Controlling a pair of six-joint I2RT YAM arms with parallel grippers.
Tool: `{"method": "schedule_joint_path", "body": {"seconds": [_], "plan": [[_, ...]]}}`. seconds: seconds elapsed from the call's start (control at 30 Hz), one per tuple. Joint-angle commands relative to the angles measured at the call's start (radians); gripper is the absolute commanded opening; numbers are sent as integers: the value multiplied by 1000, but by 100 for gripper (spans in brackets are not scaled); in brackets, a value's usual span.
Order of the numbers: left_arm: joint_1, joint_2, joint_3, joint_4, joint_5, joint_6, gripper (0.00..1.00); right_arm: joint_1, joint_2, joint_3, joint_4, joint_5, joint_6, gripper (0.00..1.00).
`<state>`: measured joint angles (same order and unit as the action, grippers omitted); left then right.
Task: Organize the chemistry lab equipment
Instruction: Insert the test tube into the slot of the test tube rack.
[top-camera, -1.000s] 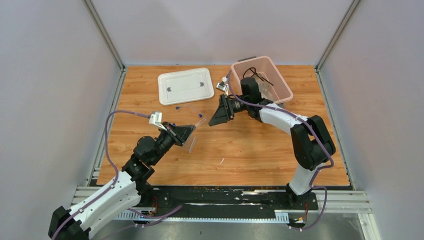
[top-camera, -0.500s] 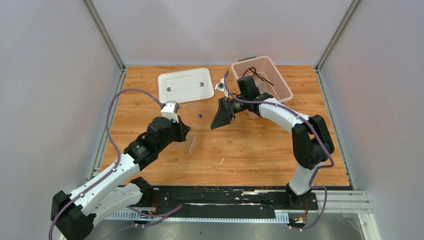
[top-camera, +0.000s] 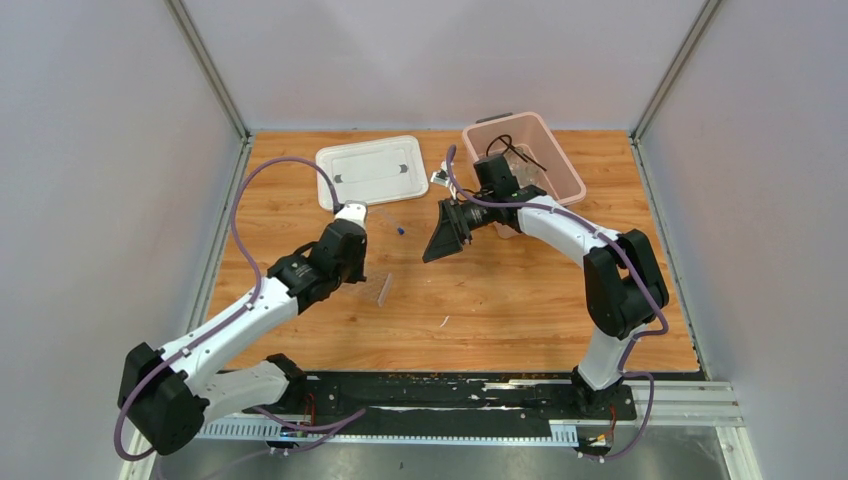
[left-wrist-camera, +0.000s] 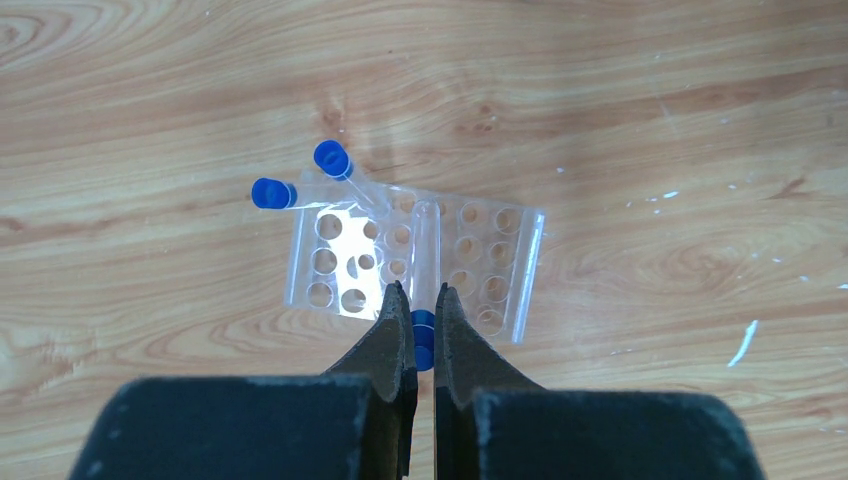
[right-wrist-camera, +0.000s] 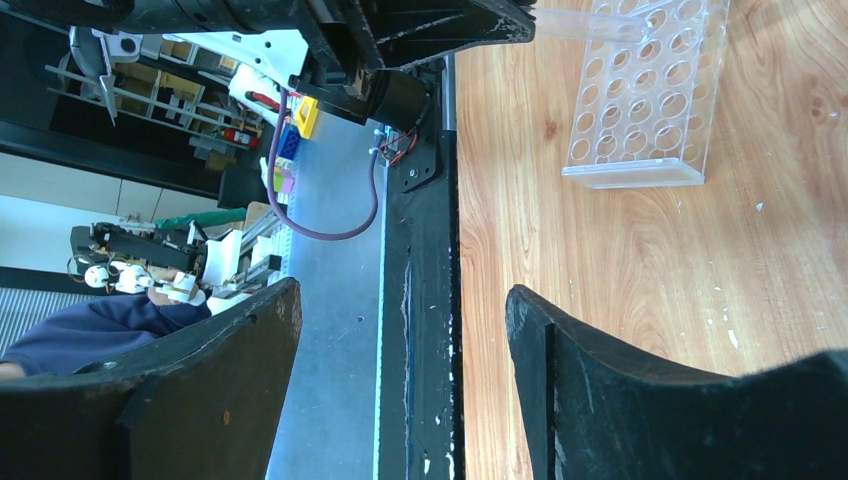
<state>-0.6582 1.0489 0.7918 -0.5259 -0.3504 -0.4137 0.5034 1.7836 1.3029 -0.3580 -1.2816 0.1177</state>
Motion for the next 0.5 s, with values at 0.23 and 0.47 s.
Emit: {"method": "schedule_joint_path", "body": {"seconds": [0.23, 0.47], "plan": [[5, 142, 91, -39, -28, 73, 0, 0, 7, 44, 1, -12, -32, 75], [4, 194, 113, -40, -32, 91, 0, 0, 7, 44, -1, -15, -32, 75]]}}
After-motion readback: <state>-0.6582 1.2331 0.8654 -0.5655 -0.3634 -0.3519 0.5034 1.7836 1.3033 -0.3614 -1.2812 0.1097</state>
